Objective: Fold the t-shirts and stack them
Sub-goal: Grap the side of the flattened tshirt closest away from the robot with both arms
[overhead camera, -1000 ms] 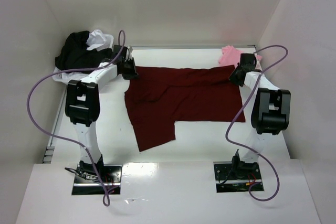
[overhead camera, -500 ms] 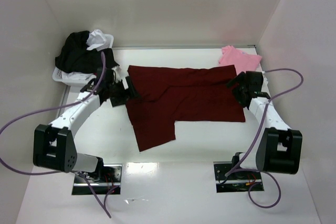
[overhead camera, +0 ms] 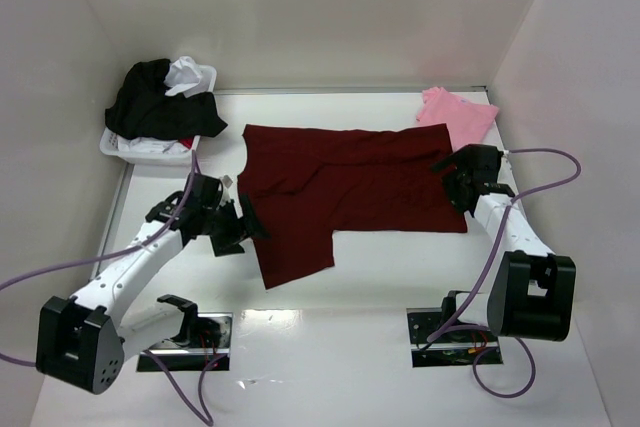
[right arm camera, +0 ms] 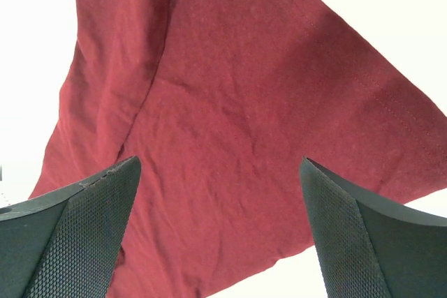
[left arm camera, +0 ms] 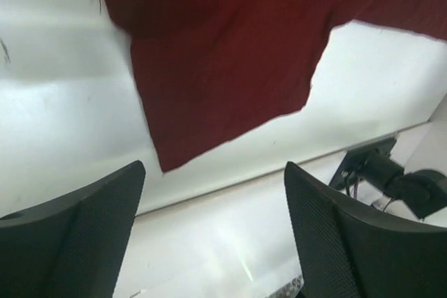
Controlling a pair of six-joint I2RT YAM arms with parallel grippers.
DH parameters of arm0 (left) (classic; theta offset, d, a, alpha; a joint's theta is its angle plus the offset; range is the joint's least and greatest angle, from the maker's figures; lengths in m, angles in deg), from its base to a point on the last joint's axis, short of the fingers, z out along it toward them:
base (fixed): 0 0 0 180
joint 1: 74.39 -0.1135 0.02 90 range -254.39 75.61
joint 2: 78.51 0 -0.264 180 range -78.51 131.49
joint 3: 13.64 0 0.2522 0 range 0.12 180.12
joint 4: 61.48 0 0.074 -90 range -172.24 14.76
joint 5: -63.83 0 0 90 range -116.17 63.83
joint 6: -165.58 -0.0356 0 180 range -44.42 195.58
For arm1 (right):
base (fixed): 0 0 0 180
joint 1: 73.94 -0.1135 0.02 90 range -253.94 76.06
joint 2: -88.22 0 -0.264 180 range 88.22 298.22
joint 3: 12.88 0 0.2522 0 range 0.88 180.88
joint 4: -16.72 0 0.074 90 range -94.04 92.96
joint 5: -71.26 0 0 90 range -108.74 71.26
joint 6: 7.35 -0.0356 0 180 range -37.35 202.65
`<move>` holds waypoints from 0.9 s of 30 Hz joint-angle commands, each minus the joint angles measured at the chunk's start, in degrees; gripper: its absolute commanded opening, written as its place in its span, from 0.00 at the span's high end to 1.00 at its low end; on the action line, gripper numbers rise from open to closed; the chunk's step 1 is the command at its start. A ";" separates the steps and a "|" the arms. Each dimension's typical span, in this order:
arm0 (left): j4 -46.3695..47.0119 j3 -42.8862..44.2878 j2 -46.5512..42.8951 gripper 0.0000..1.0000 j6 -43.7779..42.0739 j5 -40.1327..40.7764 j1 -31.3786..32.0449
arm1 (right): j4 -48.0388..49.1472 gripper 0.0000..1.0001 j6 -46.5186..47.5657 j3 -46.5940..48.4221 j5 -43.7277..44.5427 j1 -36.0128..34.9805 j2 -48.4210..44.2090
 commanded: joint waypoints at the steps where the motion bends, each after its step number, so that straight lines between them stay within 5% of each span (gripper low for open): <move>1: -3.04 -3.11 -2.40 0.14 4.34 -2.31 0.65 | 0.04 0.01 -3.50 -0.86 2.13 0.45 -0.87; 21: 9.56 -7.86 13.10 0.11 3.34 -4.16 6.68 | -4.27 0.01 -2.26 0.19 3.89 0.45 -1.65; 27: 11.67 -5.84 18.08 0.16 6.03 -3.80 12.68 | -6.23 0.01 -5.83 -0.95 6.08 0.45 -3.96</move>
